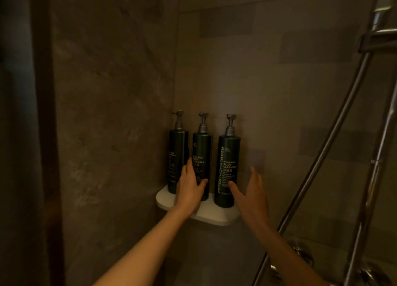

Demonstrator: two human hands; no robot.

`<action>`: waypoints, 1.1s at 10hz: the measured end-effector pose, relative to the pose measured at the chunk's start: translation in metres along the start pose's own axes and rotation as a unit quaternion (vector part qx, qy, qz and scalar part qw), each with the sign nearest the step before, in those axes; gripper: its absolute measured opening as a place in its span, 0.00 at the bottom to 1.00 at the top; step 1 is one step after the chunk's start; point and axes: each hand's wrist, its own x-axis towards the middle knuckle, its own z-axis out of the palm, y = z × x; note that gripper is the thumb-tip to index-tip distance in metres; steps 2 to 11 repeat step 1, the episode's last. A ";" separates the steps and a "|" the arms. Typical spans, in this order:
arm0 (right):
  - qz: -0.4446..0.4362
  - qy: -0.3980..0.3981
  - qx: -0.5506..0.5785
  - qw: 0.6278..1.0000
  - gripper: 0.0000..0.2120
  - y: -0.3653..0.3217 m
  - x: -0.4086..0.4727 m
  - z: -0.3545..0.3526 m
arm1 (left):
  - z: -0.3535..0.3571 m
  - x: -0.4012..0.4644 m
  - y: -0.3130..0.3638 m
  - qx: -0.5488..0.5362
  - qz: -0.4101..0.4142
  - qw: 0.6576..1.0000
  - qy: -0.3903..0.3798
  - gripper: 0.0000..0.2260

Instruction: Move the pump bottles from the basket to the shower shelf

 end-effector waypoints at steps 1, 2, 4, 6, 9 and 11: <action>0.005 0.003 0.010 1.000 0.38 0.002 0.000 -0.011 | 0.005 -0.003 0.005 0.000 -0.010 1.000 0.009 0.37; 0.005 0.003 0.010 1.000 0.38 0.002 0.000 -0.011 | 0.005 -0.003 0.005 0.000 -0.010 1.000 0.009 0.37; 0.005 0.003 0.010 1.000 0.38 0.002 0.000 -0.011 | 0.005 -0.003 0.005 0.000 -0.010 1.000 0.009 0.37; 0.005 0.003 0.010 1.000 0.38 0.002 0.000 -0.011 | 0.005 -0.003 0.005 0.000 -0.010 1.000 0.009 0.37; 0.005 0.003 0.010 1.000 0.38 0.002 0.000 -0.011 | 0.005 -0.003 0.005 0.000 -0.010 1.000 0.009 0.37; 0.005 0.003 0.010 1.000 0.38 0.002 0.000 -0.011 | 0.005 -0.003 0.005 0.000 -0.010 1.000 0.009 0.37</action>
